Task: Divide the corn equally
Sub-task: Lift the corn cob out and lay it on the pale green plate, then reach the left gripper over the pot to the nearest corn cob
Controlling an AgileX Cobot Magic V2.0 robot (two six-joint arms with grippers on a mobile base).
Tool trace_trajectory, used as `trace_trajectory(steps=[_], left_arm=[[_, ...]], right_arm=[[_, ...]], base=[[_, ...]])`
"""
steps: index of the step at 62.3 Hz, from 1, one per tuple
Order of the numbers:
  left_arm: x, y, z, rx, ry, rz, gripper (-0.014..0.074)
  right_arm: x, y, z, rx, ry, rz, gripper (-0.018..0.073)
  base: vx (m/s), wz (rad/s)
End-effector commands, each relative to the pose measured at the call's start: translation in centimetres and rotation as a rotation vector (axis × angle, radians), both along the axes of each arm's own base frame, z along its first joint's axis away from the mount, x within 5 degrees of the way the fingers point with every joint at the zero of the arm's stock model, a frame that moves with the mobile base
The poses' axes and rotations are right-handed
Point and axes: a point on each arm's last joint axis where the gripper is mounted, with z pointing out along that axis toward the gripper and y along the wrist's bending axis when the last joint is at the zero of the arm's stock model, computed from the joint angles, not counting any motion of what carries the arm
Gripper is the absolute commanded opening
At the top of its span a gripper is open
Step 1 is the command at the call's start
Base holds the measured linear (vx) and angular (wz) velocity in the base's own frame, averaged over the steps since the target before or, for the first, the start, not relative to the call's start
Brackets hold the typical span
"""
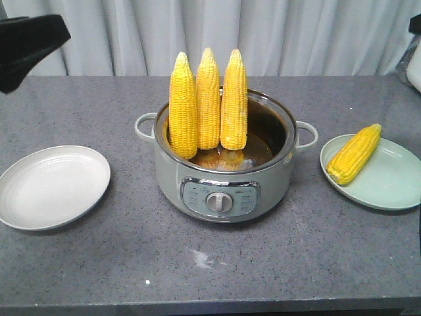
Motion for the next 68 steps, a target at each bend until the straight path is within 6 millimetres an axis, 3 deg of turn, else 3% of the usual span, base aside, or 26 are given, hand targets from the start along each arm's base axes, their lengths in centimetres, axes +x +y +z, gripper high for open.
trace_trajectory(steps=[1,14,32,50,68], left_arm=[[1.7,-0.1,2.6,-0.06,-0.029,-0.014,0.0495],[8.2,-1.0,4.8,-0.007,0.054,-0.131,0.0479],[15.0,-4.4,5.3,0.097,0.051,-0.261,0.0599],[19.8,-7.1,1.6,0.079,0.112,-0.241,0.0613],[22.3,-7.6,-2.5,0.087,0.208,-0.266,0.0608]], right_arm=[[-3.9,2.2,5.0,-0.009,-0.135,0.063,-0.0008],[-7.2,3.5,7.8,-0.077,-0.212,0.057,-0.0005],[-7.5,3.6,8.1,-0.078,-0.219,0.055,-0.0004],[-7.5,3.6,8.1,-0.081,-0.218,0.054,-0.0004],[-7.5,3.6,8.1,-0.084,-0.217,0.053,-0.0004]], base=[[0.0,0.0],[0.0,0.0],[0.0,0.0],[0.0,0.0],[0.0,0.0]])
